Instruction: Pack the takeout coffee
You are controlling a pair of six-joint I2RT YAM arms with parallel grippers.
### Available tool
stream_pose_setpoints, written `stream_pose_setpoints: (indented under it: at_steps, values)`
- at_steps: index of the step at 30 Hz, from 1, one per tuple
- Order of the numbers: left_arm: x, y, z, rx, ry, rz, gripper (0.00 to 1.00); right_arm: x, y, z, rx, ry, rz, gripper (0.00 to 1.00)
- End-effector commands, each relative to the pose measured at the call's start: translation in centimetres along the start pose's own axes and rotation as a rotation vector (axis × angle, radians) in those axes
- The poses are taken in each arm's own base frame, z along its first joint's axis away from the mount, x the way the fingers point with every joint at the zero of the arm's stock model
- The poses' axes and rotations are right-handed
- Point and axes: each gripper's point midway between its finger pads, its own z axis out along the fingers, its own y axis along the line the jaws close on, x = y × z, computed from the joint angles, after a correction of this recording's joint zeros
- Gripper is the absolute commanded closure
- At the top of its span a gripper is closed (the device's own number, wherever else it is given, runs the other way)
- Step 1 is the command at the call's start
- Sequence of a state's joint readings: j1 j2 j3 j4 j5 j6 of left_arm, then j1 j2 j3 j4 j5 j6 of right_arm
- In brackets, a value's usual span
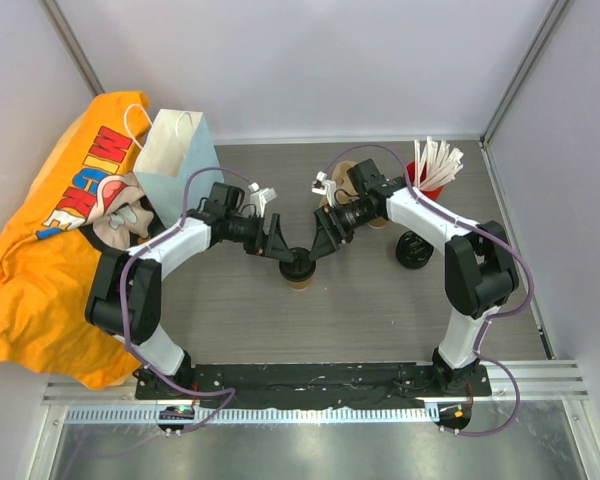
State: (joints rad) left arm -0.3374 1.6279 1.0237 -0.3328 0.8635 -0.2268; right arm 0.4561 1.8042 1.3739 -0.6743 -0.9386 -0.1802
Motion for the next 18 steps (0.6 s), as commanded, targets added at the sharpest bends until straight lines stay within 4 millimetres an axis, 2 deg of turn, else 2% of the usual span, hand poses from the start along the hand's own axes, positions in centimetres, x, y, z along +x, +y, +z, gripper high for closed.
stream_pose_setpoints:
  at_steps: [1,4,7,12,18]
  values:
    - [-0.04,0.07,0.28,0.002,-0.008,0.04,0.24,-0.84,0.22,0.16,-0.025,-0.028,-0.017,0.18]
    - [0.02,0.13,0.28,-0.001,-0.011,0.043,0.24,-0.68,0.12,0.25,-0.02,-0.025,-0.013,0.17]
    - [0.07,0.19,0.33,-0.004,-0.012,0.044,0.23,-0.56,0.11,0.28,-0.02,-0.027,-0.013,0.09]
    - [0.19,0.34,0.38,-0.013,-0.014,0.045,0.23,-0.44,-0.09,0.45,-0.018,-0.034,-0.011,0.05]
    - [0.19,0.48,0.36,-0.017,-0.021,0.049,0.23,-0.64,-0.03,0.49,-0.023,-0.042,-0.012,0.03]
